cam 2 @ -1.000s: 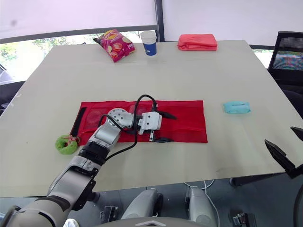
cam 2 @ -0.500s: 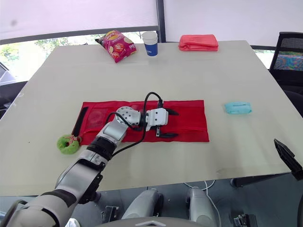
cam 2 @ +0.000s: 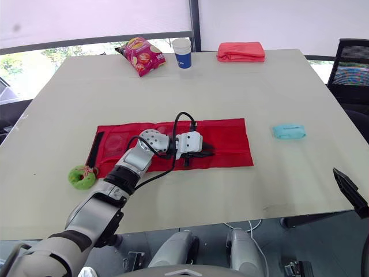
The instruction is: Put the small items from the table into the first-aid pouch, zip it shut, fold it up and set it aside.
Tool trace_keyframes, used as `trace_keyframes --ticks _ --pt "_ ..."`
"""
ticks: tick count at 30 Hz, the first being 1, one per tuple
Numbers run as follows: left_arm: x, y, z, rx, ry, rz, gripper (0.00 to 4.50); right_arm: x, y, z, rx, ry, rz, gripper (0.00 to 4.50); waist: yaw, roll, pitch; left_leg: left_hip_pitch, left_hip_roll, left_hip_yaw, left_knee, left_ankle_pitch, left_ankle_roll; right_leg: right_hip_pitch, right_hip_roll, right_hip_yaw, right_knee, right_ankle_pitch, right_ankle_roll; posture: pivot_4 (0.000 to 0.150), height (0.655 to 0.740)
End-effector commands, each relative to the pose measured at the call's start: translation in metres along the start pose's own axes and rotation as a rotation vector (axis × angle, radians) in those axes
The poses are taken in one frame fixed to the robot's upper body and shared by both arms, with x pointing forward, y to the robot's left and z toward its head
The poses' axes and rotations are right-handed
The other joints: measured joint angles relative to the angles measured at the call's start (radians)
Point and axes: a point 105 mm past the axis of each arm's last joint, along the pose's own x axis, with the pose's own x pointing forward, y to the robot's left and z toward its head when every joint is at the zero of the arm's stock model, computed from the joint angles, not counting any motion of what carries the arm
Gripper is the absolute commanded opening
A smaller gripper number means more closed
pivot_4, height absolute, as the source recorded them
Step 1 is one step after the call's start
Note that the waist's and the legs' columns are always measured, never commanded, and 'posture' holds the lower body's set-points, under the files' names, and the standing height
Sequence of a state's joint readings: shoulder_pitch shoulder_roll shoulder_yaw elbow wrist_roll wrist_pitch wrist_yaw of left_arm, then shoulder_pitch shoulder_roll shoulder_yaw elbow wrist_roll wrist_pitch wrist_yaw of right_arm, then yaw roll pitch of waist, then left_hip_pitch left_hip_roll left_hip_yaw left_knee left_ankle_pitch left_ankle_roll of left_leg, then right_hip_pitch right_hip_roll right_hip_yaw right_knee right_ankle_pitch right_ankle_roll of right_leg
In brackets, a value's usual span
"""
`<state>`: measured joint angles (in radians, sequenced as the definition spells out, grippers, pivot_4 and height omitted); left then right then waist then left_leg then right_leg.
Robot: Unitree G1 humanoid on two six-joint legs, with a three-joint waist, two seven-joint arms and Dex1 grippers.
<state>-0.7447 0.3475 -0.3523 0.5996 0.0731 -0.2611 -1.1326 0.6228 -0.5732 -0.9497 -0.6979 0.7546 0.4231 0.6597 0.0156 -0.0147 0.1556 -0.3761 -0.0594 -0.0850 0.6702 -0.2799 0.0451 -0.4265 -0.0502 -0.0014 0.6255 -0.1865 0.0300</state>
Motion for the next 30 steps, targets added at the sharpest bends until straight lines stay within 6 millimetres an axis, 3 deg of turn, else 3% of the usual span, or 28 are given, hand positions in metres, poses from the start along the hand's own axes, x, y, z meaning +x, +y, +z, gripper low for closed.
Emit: trace_keyframes --ticks 1,11,19,23,30 --pt "-0.008 0.008 0.011 0.009 -0.042 0.030 0.03 0.002 0.006 0.009 -0.031 -0.028 0.018 4.50 0.000 0.000 0.000 0.000 0.000 0.000 0.000 0.000 0.000 0.000 0.000 0.000 0.000 0.000 0.000 0.150 0.7395" --pt "-0.023 0.023 0.030 -0.171 -0.159 0.033 0.03 0.008 0.008 0.008 -0.034 -0.022 0.033 4.50 -0.001 0.000 0.000 0.000 0.000 0.000 0.000 0.000 0.000 0.000 0.000 0.000 0.000 0.000 0.000 0.150 0.7395" --pt "-0.028 0.027 0.033 -0.192 -0.162 0.023 0.03 0.019 0.008 -0.002 -0.083 0.040 0.051 4.50 -0.001 0.000 0.000 0.000 0.000 0.000 0.000 0.000 0.000 0.000 0.001 0.000 0.000 0.000 0.000 0.150 0.7395" --pt "-0.027 0.026 0.032 -0.190 -0.154 0.015 0.03 0.038 -0.004 -0.015 -0.160 0.122 0.050 4.50 -0.001 0.000 0.000 0.000 0.000 0.000 0.000 0.000 0.000 0.000 0.001 0.000 0.000 0.000 0.000 0.150 0.7395" --pt "-0.019 0.024 0.031 -0.158 -0.140 0.001 0.03 0.091 -0.034 -0.032 -0.273 0.228 0.157 4.50 -0.003 0.000 0.000 0.001 0.000 0.003 0.000 0.000 0.000 0.000 0.001 0.002 0.000 0.001 -0.001 0.150 0.7395"
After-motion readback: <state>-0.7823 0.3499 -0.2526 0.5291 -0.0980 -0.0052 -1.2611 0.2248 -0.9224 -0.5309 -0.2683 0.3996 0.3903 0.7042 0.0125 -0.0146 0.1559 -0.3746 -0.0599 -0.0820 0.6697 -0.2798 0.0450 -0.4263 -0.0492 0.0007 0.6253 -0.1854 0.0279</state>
